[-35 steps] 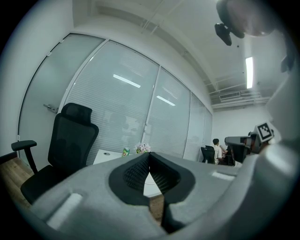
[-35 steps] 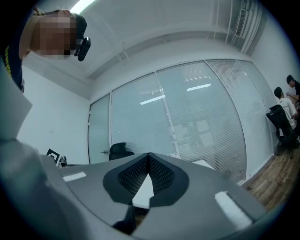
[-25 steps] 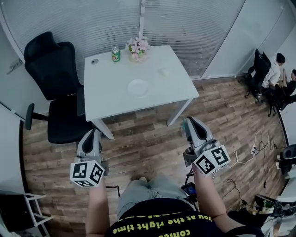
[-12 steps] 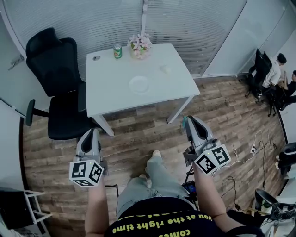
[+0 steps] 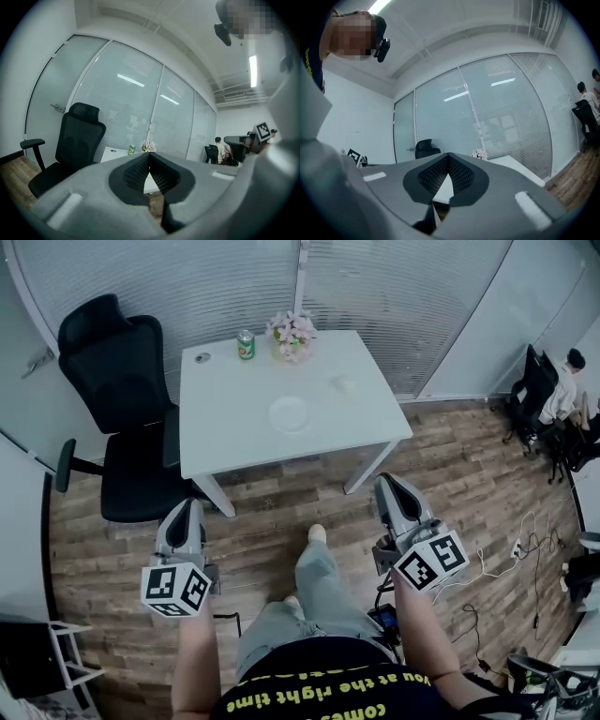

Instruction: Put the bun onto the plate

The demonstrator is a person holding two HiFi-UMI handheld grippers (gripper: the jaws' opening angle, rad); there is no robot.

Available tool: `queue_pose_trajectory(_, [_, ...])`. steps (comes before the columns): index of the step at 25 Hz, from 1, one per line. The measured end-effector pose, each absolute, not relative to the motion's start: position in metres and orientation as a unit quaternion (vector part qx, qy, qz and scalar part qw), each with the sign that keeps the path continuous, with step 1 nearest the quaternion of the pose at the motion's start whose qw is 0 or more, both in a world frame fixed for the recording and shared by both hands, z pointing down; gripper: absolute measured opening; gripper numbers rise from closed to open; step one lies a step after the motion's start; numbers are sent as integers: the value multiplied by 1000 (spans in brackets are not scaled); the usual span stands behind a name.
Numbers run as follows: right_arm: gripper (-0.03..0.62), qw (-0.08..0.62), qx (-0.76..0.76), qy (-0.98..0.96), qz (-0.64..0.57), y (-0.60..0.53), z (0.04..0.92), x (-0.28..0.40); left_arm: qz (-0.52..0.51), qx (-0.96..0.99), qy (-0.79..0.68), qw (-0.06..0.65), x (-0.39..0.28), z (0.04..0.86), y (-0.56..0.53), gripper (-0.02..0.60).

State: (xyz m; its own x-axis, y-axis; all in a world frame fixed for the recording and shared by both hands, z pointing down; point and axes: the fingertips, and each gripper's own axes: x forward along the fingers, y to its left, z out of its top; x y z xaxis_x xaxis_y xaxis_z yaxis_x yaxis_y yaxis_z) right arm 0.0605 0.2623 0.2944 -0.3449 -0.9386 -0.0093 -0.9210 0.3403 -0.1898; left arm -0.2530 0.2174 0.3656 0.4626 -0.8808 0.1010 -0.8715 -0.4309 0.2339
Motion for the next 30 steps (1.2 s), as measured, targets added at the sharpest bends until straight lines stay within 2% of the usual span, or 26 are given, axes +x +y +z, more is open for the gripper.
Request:
queue_pose_trajectory(9, [5, 53, -555, 826, -80, 231, 301, 59, -14, 837, -531, 128, -255, 372, 196, 1])
queue_pose_trajectory(30, [5, 58, -528, 841, -104, 90, 306, 115, -15, 815, -564, 128, -206, 367, 81, 1])
